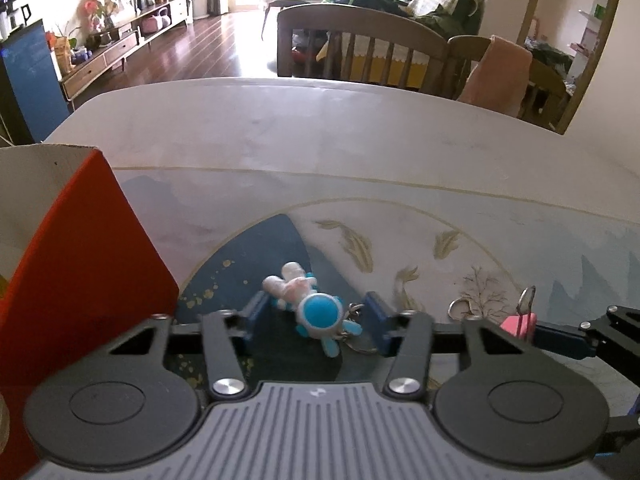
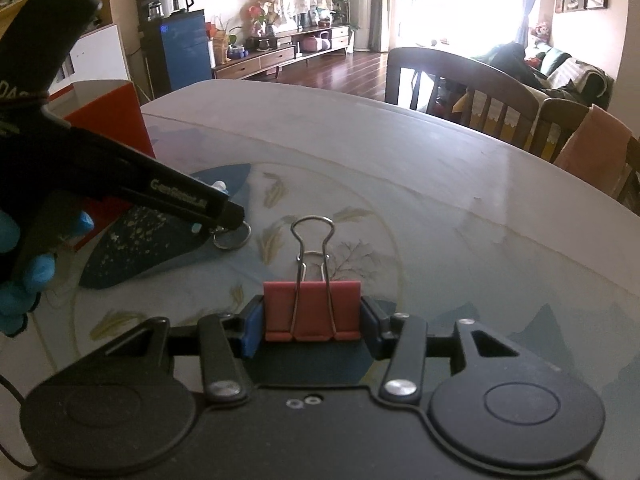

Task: Organize rigid objects
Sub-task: 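Grasp the pink binder clip with the right tool while the left tool grasps the keychain figure, then carry the binder clip and keychain figure into the box and open both tools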

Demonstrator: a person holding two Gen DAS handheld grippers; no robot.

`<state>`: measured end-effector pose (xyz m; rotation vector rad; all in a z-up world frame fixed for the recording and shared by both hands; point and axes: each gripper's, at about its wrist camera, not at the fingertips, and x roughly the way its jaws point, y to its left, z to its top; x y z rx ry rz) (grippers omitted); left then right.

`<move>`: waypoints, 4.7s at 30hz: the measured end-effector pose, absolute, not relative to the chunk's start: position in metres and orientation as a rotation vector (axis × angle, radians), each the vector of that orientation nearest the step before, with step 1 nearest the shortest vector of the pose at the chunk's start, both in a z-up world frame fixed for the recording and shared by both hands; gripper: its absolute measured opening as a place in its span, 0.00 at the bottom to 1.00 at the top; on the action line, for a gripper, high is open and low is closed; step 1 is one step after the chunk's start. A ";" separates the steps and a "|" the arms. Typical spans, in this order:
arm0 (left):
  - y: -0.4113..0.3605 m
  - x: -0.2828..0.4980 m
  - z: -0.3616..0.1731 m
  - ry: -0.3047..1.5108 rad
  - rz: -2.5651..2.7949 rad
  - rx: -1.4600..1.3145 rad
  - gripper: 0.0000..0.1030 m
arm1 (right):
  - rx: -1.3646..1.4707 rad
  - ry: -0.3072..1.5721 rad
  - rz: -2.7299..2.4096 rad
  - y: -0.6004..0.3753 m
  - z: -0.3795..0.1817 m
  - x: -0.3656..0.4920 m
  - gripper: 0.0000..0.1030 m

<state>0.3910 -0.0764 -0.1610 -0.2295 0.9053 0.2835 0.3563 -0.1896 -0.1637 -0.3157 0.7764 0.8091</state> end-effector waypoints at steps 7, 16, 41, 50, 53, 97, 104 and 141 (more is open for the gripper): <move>-0.076 0.388 -0.157 0.917 0.265 -0.227 0.37 | -0.287 0.802 0.770 -0.189 -0.158 0.352 0.46; -0.087 0.370 -0.143 0.939 0.200 -0.238 0.37 | -0.219 0.836 0.726 -0.199 -0.135 0.335 0.46; -0.066 0.276 -0.065 0.912 0.049 -0.307 0.37 | -0.227 0.783 0.715 -0.182 -0.041 0.248 0.46; -0.037 0.242 -0.028 0.866 0.014 -0.268 0.37 | -0.237 0.733 0.740 -0.146 -0.012 0.222 0.46; -0.023 0.233 -0.017 0.853 0.008 -0.263 0.37 | -0.241 0.719 0.750 -0.131 -0.005 0.216 0.46; 0.168 0.207 -0.071 1.046 0.055 -0.190 0.37 | -0.368 0.792 0.705 0.069 -0.075 0.248 0.46; 0.149 0.216 -0.100 1.112 0.025 -0.143 0.37 | -0.368 0.852 0.683 0.078 -0.094 0.265 0.46; 0.144 0.223 -0.115 1.146 0.053 -0.110 0.56 | -0.284 0.871 0.718 0.055 -0.074 0.247 0.53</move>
